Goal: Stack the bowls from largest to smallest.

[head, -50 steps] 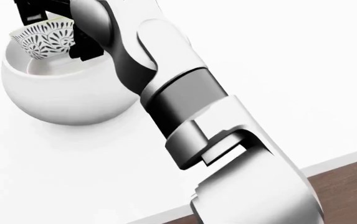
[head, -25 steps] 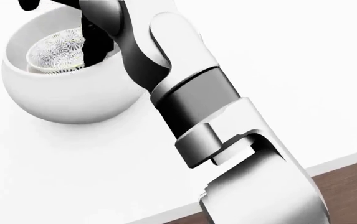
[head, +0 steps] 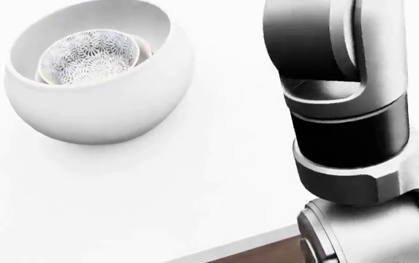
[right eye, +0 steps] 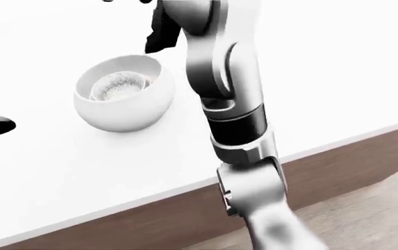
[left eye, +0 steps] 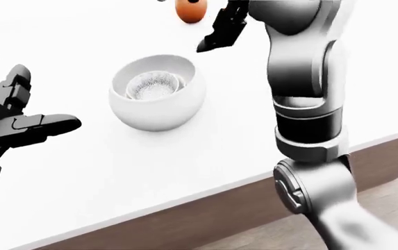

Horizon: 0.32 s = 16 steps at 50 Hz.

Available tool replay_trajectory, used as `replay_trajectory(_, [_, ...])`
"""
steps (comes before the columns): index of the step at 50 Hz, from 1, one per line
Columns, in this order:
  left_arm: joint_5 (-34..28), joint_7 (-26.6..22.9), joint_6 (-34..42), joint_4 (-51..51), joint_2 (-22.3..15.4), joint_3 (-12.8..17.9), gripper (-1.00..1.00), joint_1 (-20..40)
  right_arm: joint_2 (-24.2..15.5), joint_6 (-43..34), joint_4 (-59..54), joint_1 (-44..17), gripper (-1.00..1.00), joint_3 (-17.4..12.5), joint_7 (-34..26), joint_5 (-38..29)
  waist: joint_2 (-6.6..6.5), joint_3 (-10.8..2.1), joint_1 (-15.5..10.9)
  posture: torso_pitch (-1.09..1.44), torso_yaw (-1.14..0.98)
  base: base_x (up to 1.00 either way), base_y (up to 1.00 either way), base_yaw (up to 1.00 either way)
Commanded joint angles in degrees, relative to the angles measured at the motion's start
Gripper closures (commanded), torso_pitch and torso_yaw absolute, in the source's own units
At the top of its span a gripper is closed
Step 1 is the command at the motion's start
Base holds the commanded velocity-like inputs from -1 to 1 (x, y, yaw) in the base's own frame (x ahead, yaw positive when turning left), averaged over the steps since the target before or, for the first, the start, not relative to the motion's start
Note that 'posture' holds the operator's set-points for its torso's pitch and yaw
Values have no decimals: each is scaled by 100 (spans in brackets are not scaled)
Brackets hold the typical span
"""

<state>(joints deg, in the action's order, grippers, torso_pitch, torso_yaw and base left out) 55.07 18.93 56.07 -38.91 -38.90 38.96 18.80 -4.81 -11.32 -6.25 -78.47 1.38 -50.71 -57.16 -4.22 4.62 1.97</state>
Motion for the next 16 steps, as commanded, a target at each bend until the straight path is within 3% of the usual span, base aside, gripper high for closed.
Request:
replay_trajectory(1, [121,79,-117,-110,-186,211,-100,121,-194,-265,508,-85,-20,-129,-204,90,-42,-149,6,0,0,0,0,0])
replay_trajectory(8, [188,-8,-166,-177,-256,453,-100,-131,-967,-855,2168,653,-44,-440,-1124,186,0,-124,-1,0,0,0,0,0])
replay_trajectory(16, [149,-187,-295,-69,-319,760,-100,-368,-1916,-1323,3381,1675,-48,-1014,-1388,750,57,-135,-20,0,0,0,0,0])
